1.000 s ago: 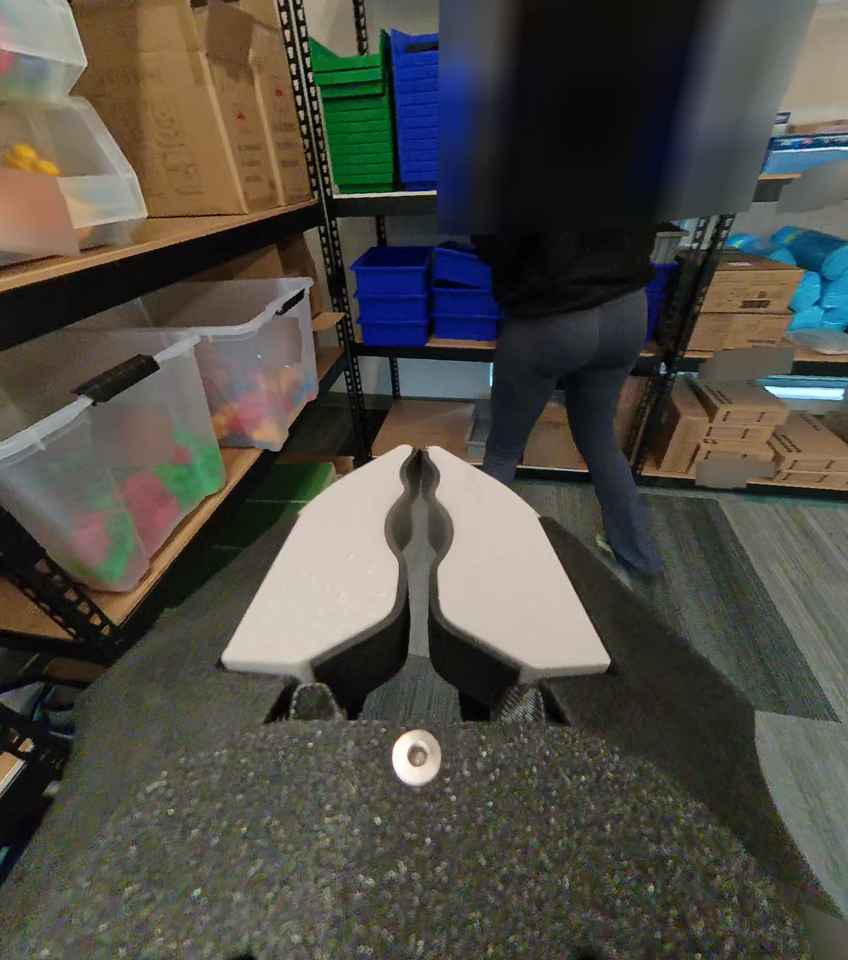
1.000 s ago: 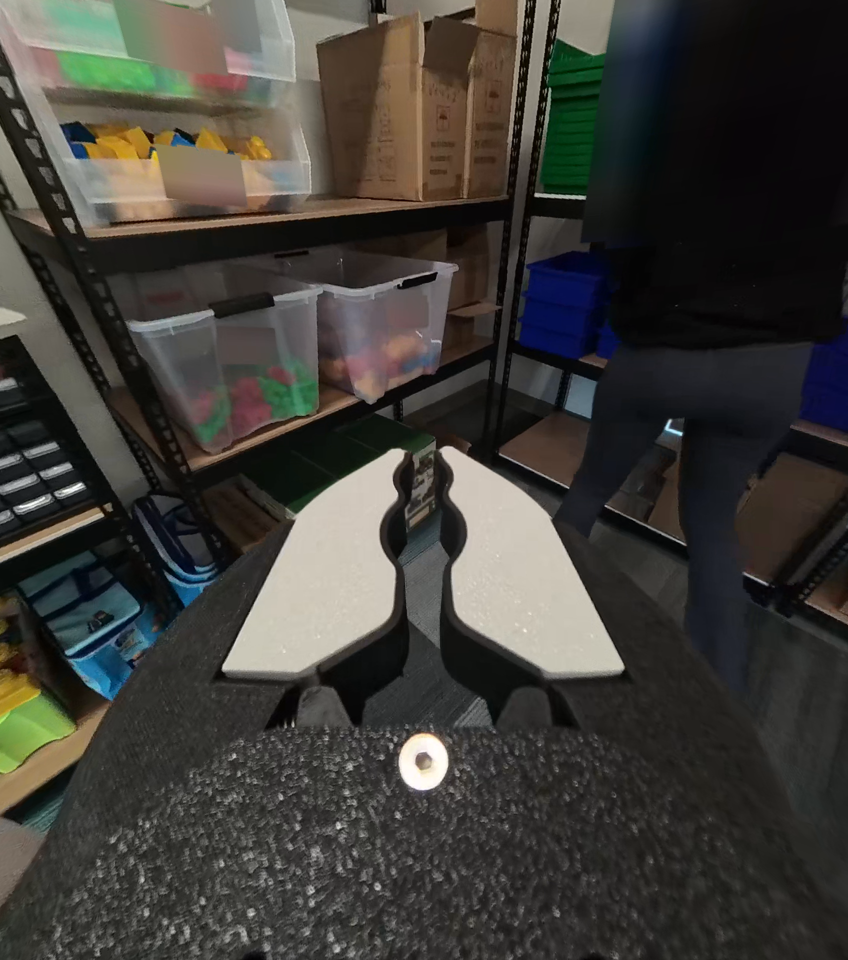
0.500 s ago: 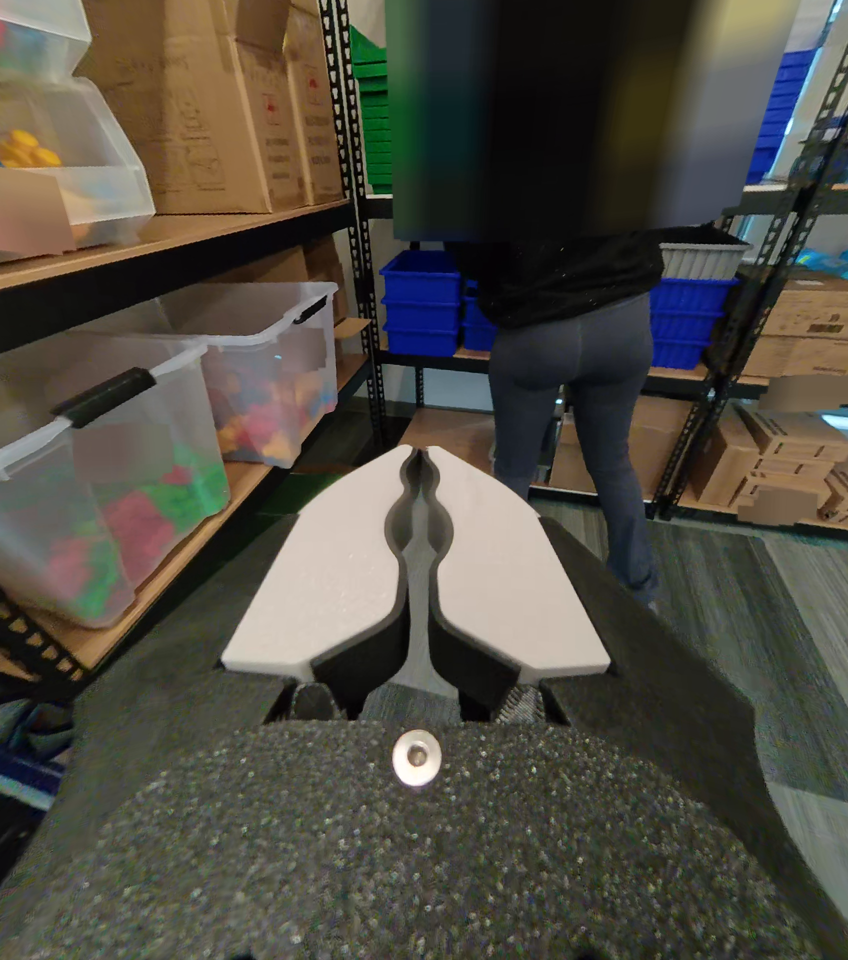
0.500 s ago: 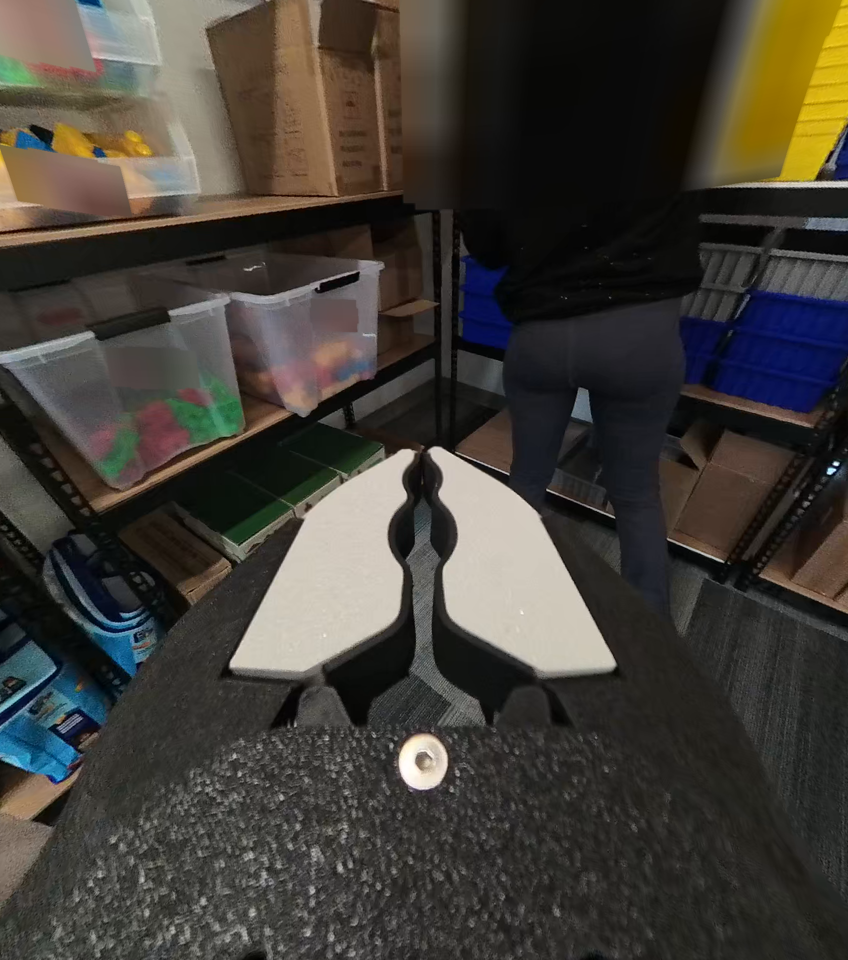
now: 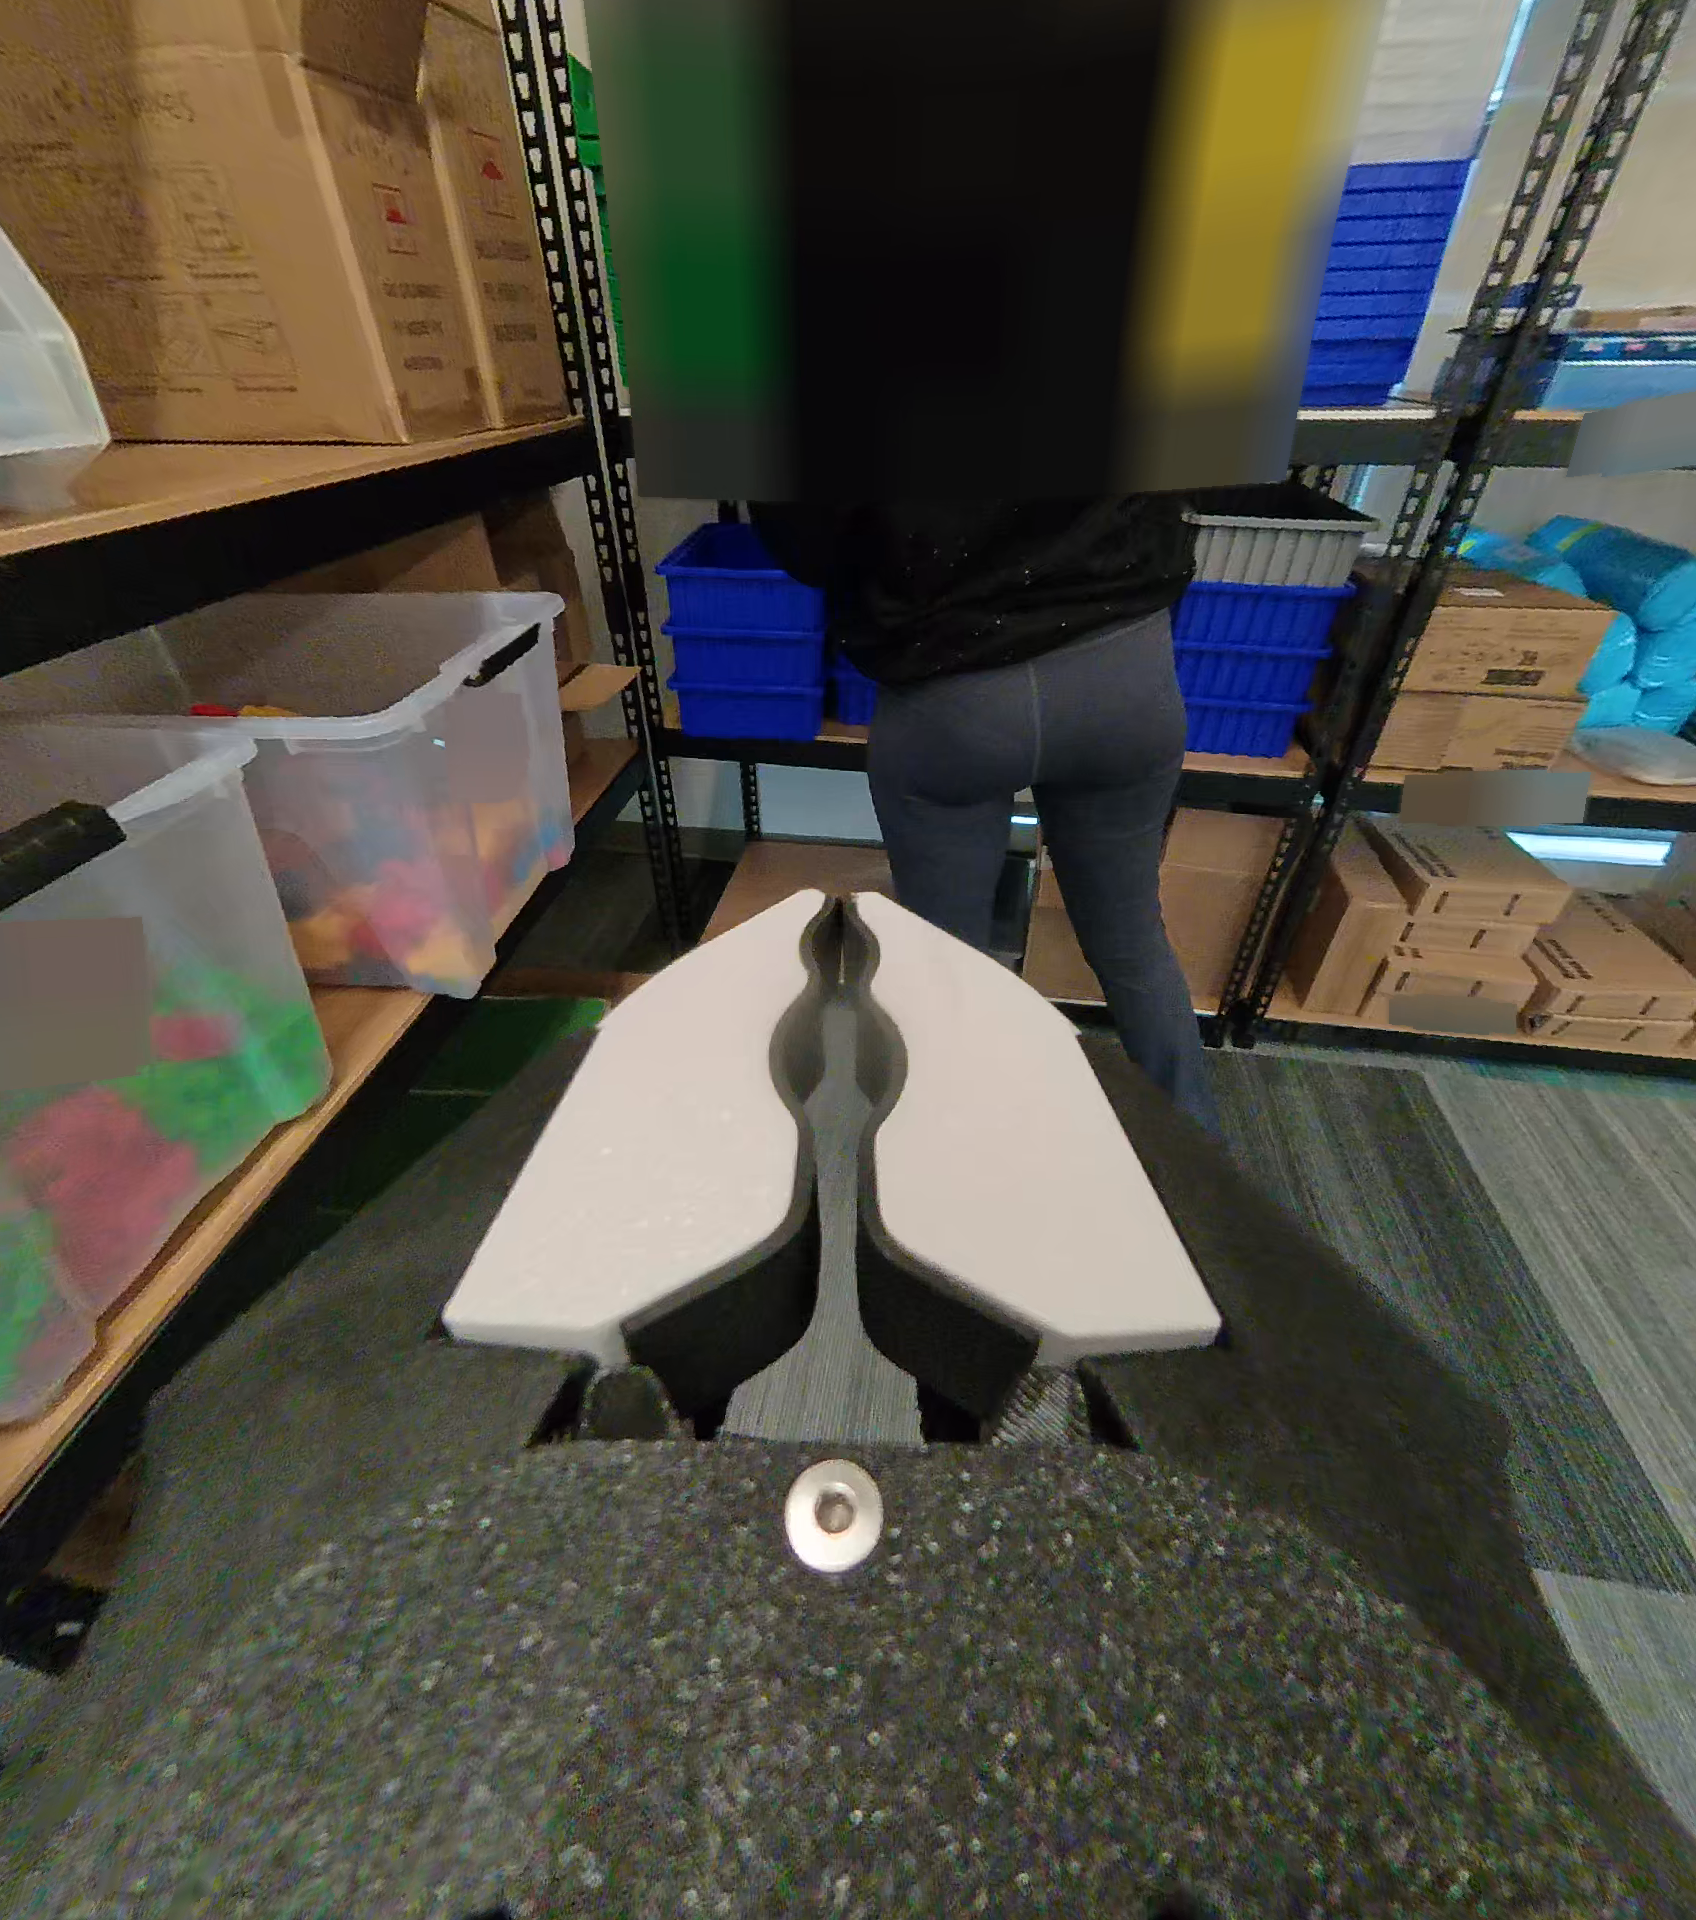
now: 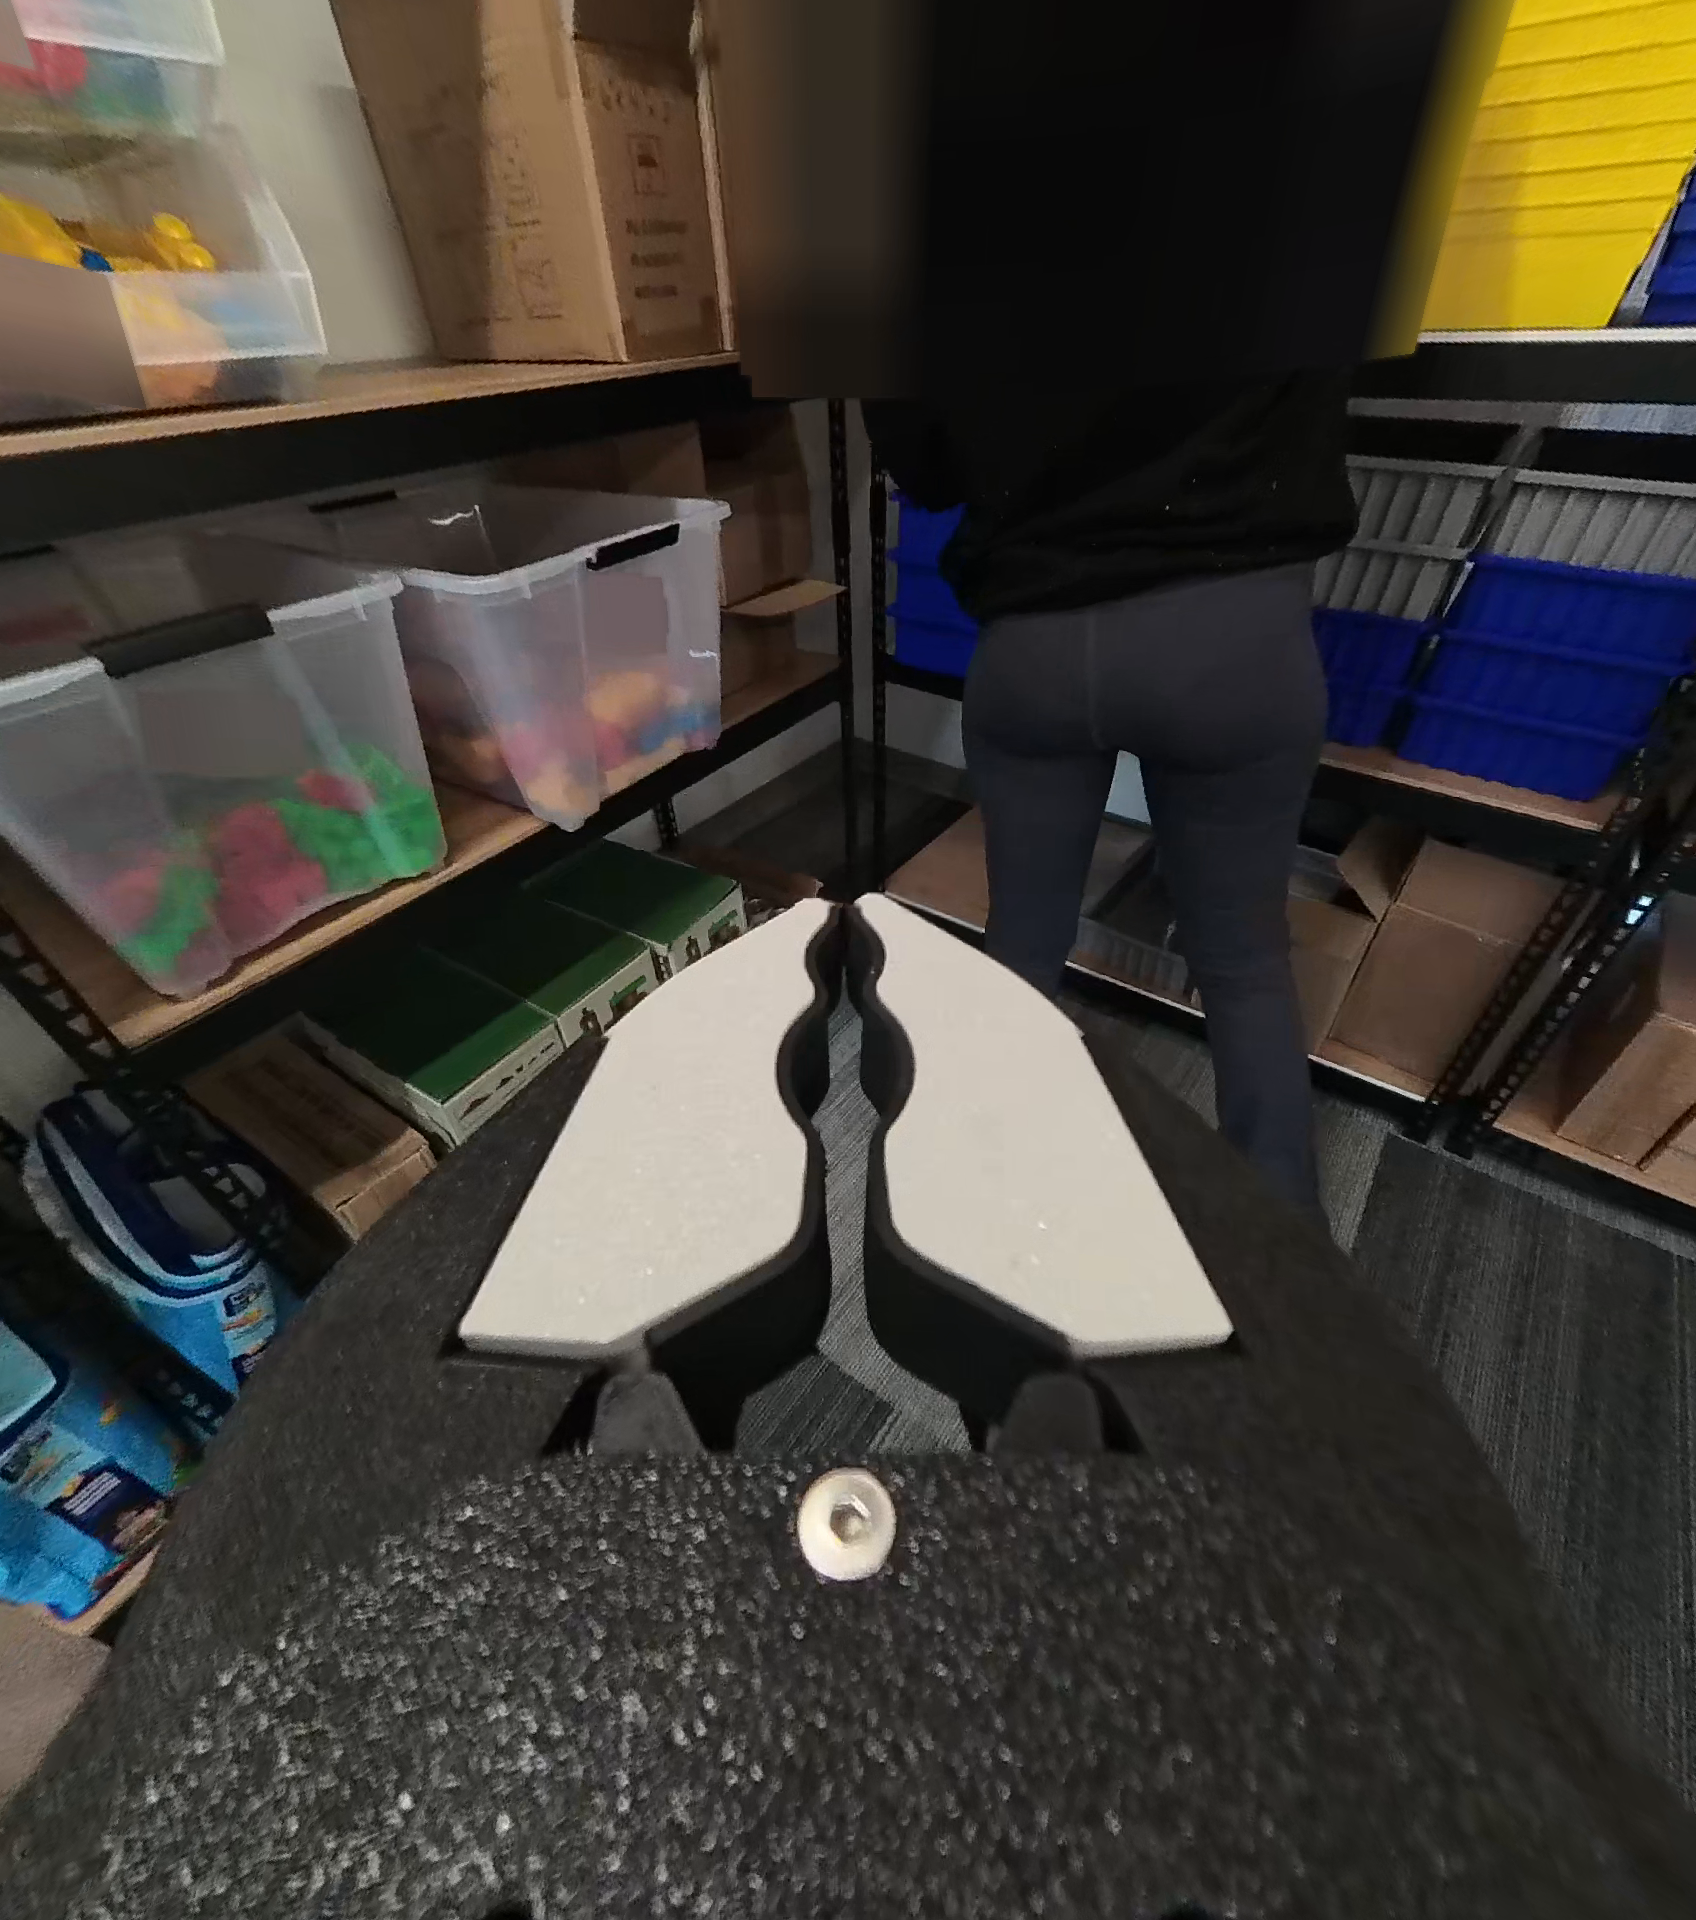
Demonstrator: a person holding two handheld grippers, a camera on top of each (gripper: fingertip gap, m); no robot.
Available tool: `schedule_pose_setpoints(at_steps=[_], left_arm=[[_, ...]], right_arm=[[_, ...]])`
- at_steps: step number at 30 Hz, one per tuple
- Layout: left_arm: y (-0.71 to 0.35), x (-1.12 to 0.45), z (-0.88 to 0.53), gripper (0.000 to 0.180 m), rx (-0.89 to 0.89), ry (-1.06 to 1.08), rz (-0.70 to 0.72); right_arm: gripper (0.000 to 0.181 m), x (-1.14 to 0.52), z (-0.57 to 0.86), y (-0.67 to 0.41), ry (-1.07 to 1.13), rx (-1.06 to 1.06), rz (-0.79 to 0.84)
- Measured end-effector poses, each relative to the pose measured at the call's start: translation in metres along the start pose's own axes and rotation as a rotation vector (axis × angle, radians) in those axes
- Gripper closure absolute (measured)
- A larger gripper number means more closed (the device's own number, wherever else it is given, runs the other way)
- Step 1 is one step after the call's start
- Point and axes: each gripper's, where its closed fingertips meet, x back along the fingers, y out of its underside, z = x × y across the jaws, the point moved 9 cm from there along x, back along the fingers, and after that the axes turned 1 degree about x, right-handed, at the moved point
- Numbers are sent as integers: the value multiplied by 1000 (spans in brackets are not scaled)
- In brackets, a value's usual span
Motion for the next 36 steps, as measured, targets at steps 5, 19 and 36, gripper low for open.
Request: schedule_pose_setpoints(at_steps=[5, 19, 36], left_arm=[[-4, 2, -38, 180, -14, 39, 7], [28, 37, -172, 180, -10, 80, -71], [23, 40, -131, 180, -2, 211, -60]], right_arm=[[181, -13, -41, -6, 24, -8, 5], [181, -34, -181, -7, 22, -3, -49], [181, -4, -174, -14, 82, 2, 1]])
